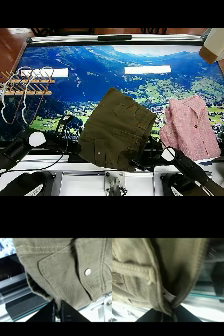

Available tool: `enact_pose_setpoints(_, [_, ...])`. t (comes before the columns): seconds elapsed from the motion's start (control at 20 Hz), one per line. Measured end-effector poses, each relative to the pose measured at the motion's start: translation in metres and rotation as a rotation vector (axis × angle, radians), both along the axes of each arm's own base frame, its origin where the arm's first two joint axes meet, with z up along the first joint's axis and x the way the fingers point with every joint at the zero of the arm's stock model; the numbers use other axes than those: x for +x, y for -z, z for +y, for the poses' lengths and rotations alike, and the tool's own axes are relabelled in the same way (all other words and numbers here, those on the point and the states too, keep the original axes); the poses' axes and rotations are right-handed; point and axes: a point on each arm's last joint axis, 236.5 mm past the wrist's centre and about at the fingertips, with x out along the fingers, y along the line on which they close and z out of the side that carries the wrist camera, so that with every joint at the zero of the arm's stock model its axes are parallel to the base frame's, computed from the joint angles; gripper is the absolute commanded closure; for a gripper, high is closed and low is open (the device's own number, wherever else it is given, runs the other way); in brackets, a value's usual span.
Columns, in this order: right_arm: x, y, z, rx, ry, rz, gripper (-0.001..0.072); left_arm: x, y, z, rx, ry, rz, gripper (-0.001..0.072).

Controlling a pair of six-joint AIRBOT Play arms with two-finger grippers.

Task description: Fold the shirts.

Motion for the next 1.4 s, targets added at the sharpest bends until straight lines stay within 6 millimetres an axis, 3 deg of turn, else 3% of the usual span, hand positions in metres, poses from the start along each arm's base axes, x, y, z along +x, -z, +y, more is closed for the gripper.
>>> enact_pose_setpoints(0.15, [0.004,-0.02,0.008,0.041,-0.086,-0.053,0.0625,0.014,-0.013,-0.001,-0.008,0.013,-0.054,0.0648])
enact_pose_setpoints(0.25, [0.004,-0.039,0.008,0.044,-0.156,-0.09,0.0625,0.031,-0.032,-0.004,-0.024,0.03,-0.123,0.0648])
enact_pose_setpoints(0.5, [-0.003,-0.077,-0.01,-0.021,-0.261,-0.125,0.0625,0.077,-0.103,-0.021,-0.103,0.047,-0.314,0.0649])
enact_pose_setpoints(0.7, [0.022,-0.089,-0.026,-0.097,-0.2,-0.196,0.0625,0.116,-0.14,-0.041,-0.148,0.064,-0.403,0.0649])
enact_pose_setpoints(1.1, [0.118,-0.102,-0.079,-0.2,0.226,-0.359,0.0624,0.231,-0.151,-0.067,-0.182,-0.029,-0.518,0.0648])
enact_pose_setpoints(1.25, [0.151,-0.11,-0.099,-0.208,0.381,-0.429,0.0623,0.263,-0.145,-0.076,-0.213,-0.083,-0.535,0.0648])
enact_pose_setpoints(1.4, [0.173,-0.107,-0.111,-0.219,0.463,-0.458,0.0623,0.282,-0.124,-0.087,-0.251,-0.133,-0.496,0.0647])
